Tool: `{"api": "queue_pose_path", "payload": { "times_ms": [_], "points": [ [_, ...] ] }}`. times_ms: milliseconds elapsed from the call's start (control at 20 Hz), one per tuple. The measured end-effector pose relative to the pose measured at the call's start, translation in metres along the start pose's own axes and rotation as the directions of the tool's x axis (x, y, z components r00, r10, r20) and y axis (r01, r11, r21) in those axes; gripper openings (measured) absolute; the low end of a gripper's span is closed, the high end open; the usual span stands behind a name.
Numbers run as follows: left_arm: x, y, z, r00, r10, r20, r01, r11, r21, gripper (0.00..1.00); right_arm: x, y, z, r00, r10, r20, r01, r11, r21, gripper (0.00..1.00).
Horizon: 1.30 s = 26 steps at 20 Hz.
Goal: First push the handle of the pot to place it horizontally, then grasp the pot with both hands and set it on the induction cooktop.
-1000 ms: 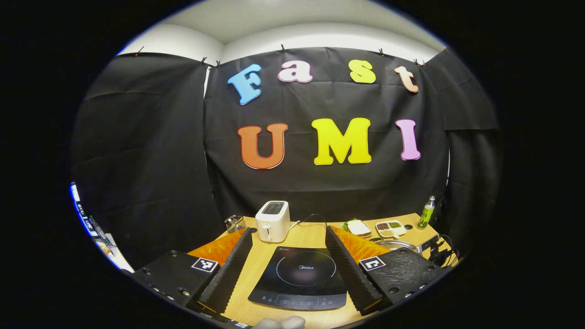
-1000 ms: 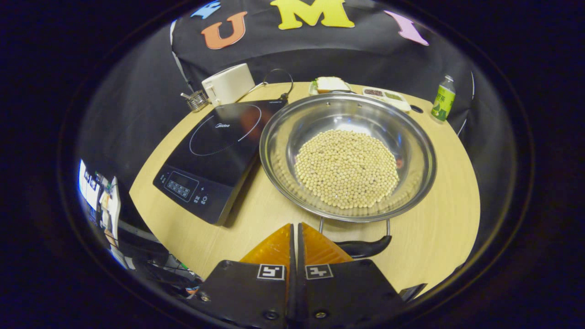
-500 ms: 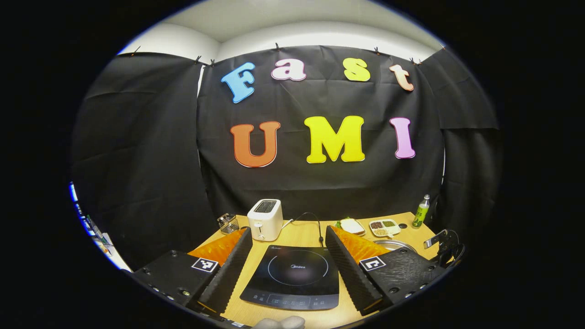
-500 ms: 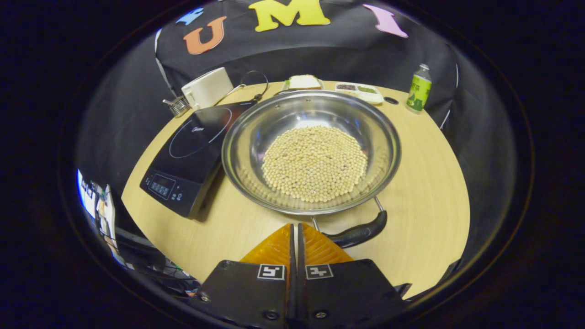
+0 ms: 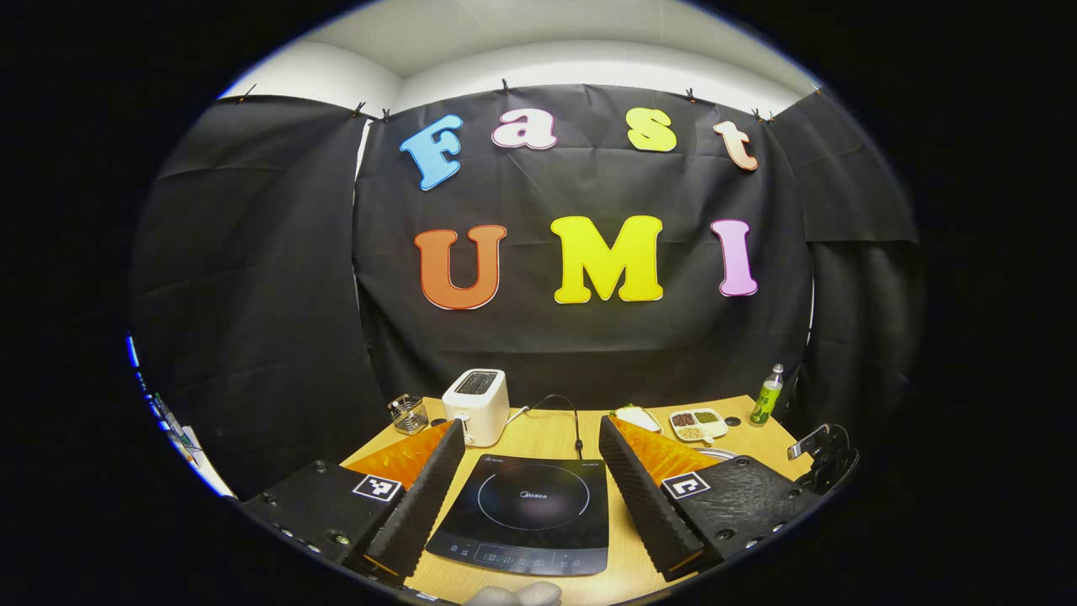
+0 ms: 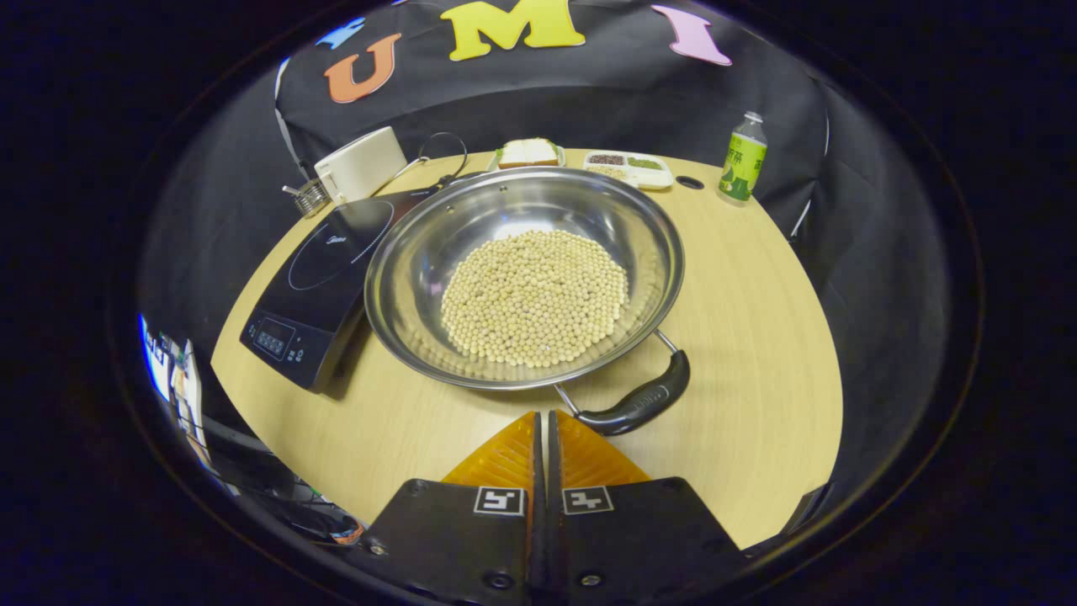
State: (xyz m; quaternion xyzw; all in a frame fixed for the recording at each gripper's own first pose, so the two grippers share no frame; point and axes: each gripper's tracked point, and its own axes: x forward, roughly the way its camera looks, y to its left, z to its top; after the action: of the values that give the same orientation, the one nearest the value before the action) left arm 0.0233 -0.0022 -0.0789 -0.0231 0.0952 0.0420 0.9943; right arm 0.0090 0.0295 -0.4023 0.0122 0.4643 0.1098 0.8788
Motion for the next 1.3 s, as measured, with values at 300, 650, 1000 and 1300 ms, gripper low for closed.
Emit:
{"api": "queue_pose_path", "payload": {
  "times_ms": [300,650,1000,1300],
  "points": [
    [0.006,-0.011,-0.004,1.000,-0.013,-0.011,0.013,1.000,0.000,0.97,-0.003,-0.025,0.000,0.999,-0.040,-0.004,0.040,0.999,0.016,0.04],
    [0.012,-0.018,-0.004,1.000,-0.018,-0.017,0.018,1.000,-0.003,0.96,-0.005,-0.051,-0.001,0.997,-0.069,-0.017,0.070,0.994,0.086,0.04],
    [0.015,-0.025,-0.006,0.999,-0.023,-0.022,0.023,1.000,0.007,0.96,-0.002,-0.069,0.010,0.996,-0.086,-0.016,0.088,0.985,0.150,0.04],
    [0.018,-0.020,-0.009,0.999,-0.004,-0.035,0.004,1.000,0.018,0.96,0.007,-0.087,0.023,0.995,-0.096,-0.020,0.098,0.974,0.206,0.00]
  ]
}}
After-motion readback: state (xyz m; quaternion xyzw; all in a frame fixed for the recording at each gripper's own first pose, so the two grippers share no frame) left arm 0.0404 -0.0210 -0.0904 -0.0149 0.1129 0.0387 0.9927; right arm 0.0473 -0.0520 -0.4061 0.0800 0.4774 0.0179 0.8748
